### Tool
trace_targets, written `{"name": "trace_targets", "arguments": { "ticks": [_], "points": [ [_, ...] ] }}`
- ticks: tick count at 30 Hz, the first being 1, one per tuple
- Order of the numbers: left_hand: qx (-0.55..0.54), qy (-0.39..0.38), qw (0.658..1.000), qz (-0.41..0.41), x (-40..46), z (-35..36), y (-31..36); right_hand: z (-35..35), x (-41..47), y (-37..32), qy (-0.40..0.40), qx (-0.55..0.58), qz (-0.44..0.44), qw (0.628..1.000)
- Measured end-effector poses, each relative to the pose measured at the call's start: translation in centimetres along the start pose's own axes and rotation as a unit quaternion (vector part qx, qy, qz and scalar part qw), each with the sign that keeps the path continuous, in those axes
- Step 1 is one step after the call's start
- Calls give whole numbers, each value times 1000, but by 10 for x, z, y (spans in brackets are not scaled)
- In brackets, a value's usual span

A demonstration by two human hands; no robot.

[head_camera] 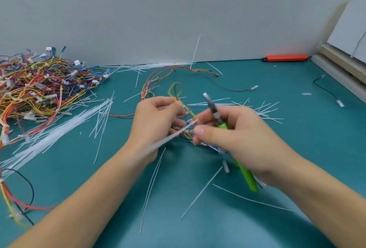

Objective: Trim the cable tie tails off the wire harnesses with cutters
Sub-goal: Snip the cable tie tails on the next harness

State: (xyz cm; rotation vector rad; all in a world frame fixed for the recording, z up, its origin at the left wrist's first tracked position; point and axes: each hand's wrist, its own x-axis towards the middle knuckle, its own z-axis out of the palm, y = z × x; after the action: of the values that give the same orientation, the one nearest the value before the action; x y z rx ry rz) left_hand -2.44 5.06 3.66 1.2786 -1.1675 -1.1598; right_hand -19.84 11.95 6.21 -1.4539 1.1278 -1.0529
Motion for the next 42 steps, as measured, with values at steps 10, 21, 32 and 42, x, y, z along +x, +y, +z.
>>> {"name": "trace_targets", "arguments": {
  "ticks": [10,21,32,42],
  "points": [
    [228,-75,875,419,-17,4,6,-31,14,-4,-17,205,212,955],
    [179,-147,917,324,-16,-1,9,-39,18,1,-69,250,270,927],
    [193,-121,935,272,-14,0,5,-63,15,-5,-8,-36,165,986],
    [134,-119,960,217,-11,0,5,-70,11,-1,-14,-392,61,918]
  ]
}}
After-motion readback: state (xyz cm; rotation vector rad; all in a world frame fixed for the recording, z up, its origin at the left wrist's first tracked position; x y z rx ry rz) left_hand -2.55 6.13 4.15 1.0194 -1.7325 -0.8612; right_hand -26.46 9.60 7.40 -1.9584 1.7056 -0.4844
